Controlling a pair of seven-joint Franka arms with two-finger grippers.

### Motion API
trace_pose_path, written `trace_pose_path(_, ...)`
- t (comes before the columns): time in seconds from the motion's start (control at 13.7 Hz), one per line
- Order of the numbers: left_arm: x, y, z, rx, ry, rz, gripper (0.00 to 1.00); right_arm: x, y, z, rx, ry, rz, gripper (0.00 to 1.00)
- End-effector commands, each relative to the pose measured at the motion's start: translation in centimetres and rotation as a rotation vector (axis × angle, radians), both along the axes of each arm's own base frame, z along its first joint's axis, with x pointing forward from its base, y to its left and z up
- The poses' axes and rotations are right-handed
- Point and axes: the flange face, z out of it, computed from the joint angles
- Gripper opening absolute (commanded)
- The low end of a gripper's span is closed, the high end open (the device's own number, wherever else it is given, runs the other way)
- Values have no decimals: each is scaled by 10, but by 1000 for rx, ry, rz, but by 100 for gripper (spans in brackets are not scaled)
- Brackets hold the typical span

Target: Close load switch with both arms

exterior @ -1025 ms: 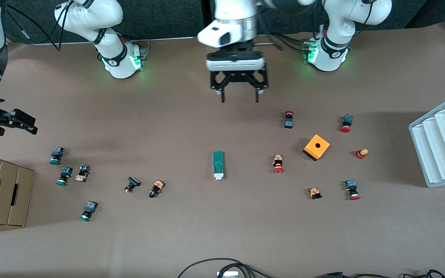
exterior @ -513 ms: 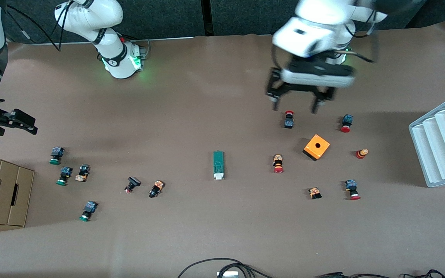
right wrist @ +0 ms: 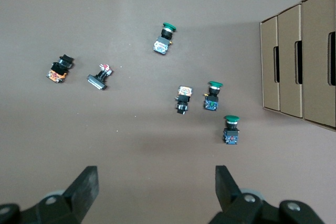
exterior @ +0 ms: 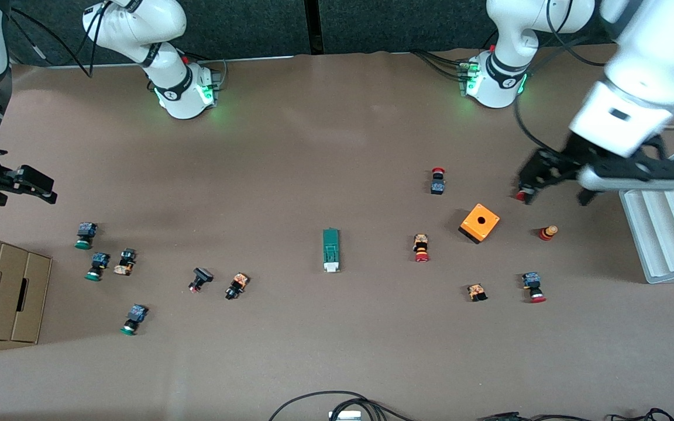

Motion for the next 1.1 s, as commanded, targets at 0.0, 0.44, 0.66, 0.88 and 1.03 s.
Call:
trace_pose_path(0.0,6,37,-19,0,76,44,100,4,0,4,-27,-9,6,99)
trace_pose_path(0.44,26,69,-67,-2,203,105,100,4,0,4,-27,-9,6,99)
trace_pose_path(0.66,37,76,-81,-34,219,119,100,4,1,5,-27,-11,7,99)
trace_pose_path(0.88,44,75,-91,-24,228,63,100,4,2,5,-25,-9,9,99)
trace_pose_path(1.03,45,76,-97,-17,243,66,100,3,3,5,-25,-8,9,99)
